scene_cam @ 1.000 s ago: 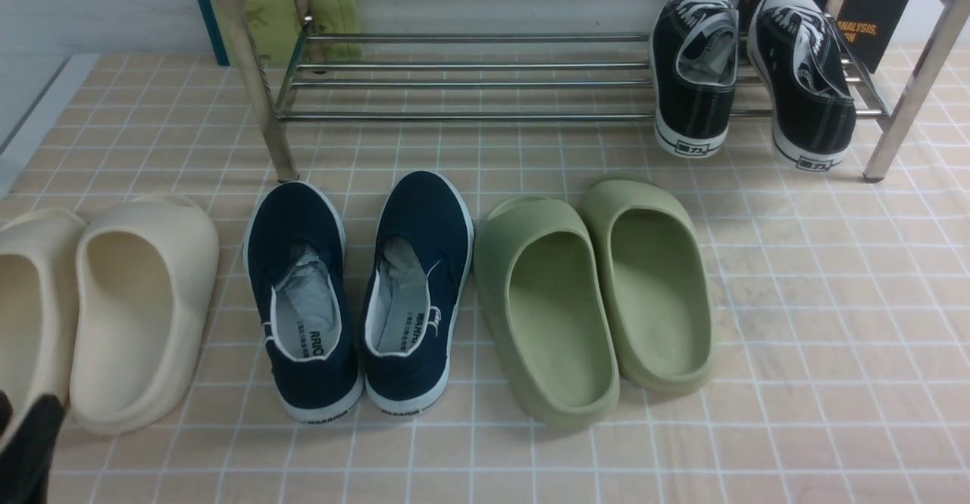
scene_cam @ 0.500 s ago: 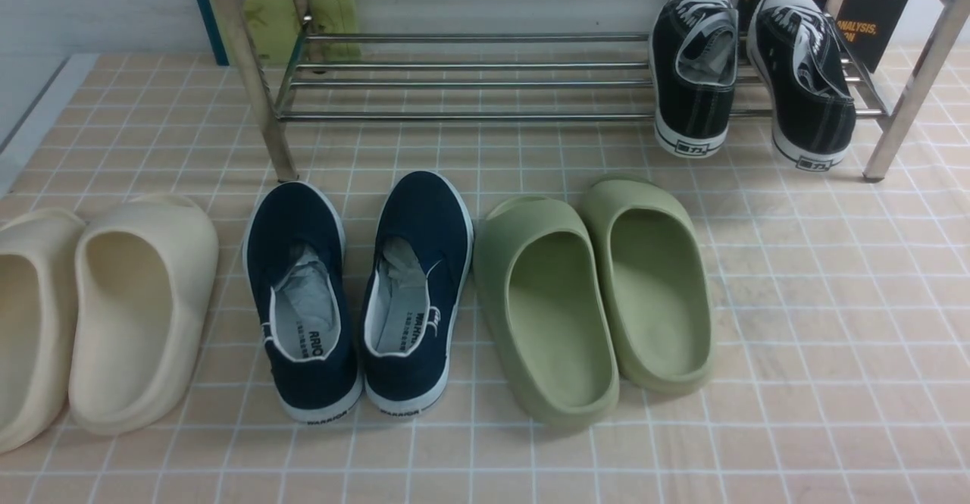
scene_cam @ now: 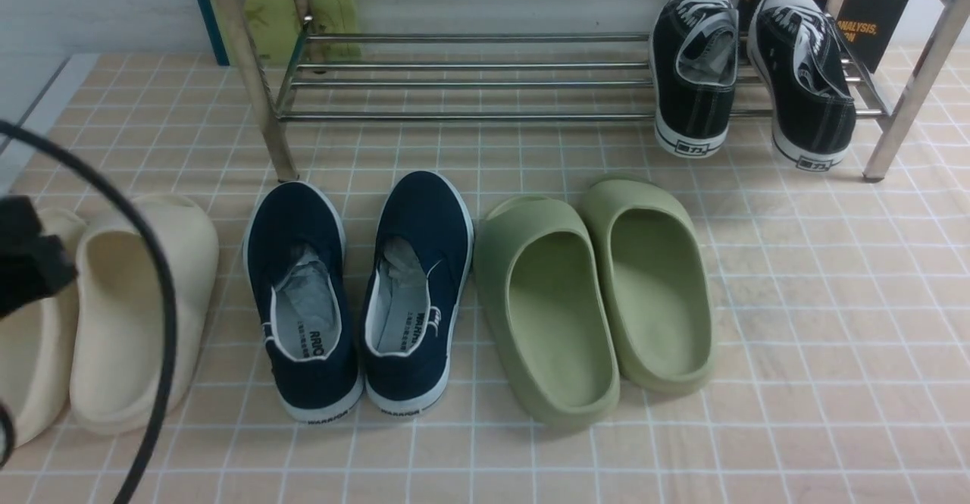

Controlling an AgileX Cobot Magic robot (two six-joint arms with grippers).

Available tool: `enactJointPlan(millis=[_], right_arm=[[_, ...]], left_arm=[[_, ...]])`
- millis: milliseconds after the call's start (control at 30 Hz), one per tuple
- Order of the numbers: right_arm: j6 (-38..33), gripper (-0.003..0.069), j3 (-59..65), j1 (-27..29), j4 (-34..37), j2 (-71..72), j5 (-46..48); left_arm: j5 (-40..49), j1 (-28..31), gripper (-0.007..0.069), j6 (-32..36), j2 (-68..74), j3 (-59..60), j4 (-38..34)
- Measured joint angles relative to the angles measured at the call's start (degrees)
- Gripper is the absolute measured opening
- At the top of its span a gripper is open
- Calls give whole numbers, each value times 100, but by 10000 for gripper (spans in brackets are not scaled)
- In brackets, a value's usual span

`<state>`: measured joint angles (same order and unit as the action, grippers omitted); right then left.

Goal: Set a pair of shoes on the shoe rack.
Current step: Use the left arm to grab the shoe closest to it

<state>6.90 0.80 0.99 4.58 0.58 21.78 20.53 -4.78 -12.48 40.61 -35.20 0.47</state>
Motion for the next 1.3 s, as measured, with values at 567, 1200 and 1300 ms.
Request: enactJointPlan(millis=[567,1200,1300], right_arm=[[0,237,0,0,0,0,0],[0,237,0,0,0,0,0],[0,237,0,0,0,0,0]], left_arm=[[824,-741,222,616,3436,-753,-783],[403,-1057,46,-1457,5394,-1760,1560],[971,-1057,36,-1413,4932,-2032,1582]])
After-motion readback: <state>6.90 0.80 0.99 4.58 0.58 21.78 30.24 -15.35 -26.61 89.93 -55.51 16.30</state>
